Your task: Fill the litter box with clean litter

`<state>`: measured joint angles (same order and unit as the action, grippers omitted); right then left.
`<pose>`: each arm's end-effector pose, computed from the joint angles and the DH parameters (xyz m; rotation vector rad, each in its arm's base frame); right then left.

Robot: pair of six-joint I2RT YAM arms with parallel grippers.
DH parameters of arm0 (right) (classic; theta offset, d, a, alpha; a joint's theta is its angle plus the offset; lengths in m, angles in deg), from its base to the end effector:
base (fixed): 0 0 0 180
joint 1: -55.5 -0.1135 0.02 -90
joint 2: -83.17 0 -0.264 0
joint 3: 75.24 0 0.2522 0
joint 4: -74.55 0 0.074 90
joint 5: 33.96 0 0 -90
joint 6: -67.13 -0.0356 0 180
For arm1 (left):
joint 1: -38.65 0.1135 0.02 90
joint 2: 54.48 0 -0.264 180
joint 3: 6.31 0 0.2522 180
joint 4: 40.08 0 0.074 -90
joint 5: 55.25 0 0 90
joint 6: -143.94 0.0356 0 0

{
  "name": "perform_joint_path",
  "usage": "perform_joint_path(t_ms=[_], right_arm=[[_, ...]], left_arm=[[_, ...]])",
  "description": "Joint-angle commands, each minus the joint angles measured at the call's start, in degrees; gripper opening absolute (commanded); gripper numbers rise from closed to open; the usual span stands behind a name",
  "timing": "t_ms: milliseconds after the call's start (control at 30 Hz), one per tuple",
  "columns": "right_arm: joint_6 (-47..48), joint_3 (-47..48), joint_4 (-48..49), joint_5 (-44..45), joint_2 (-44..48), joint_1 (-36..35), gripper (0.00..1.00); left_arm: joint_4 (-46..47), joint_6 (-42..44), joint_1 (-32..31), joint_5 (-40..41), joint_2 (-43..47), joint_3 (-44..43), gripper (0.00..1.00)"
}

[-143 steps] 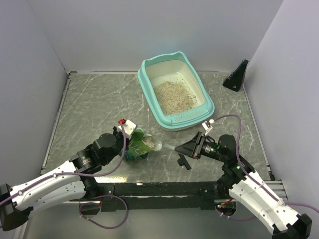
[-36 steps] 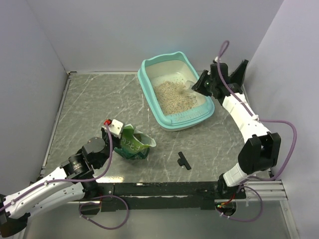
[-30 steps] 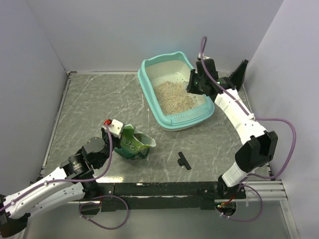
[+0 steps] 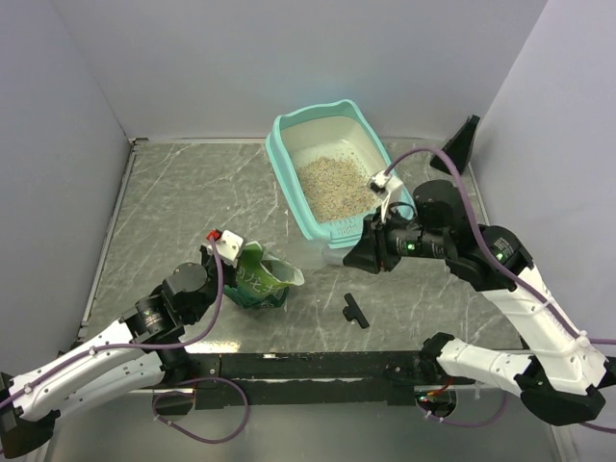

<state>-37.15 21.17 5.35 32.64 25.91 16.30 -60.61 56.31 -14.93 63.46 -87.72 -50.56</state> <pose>0.1190 0.1153 0.4414 -0.7276 2.0809 0.9729 0.1031 -0.1110 0.2890 0.4675 1.6569 -0.2270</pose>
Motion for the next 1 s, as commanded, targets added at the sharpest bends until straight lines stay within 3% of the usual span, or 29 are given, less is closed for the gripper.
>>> perform_joint_path(t_ms=[0,267,600,967], right_arm=[[-2.3,-2.2,1.1,0.8,2.1,-4.2,0.0],[-5.3,-5.7,3.2,5.8,2.0,-9.7,0.0],[-9.6,-10.3,11.8,8.2,-1.4,-10.6,0.0],[-14.5,-3.9,13.4,2.1,-15.9,-10.5,0.0]], left_arm=[[-0.1,-0.3,0.3,0.3,0.5,-1.9,0.01],[0.0,-0.3,0.3,-0.2,0.8,-1.9,0.01],[-0.7,-0.4,0.3,-4.7,1.9,-2.4,0.01],[-3.5,-1.7,0.2,-10.1,-1.3,-4.5,0.01]])
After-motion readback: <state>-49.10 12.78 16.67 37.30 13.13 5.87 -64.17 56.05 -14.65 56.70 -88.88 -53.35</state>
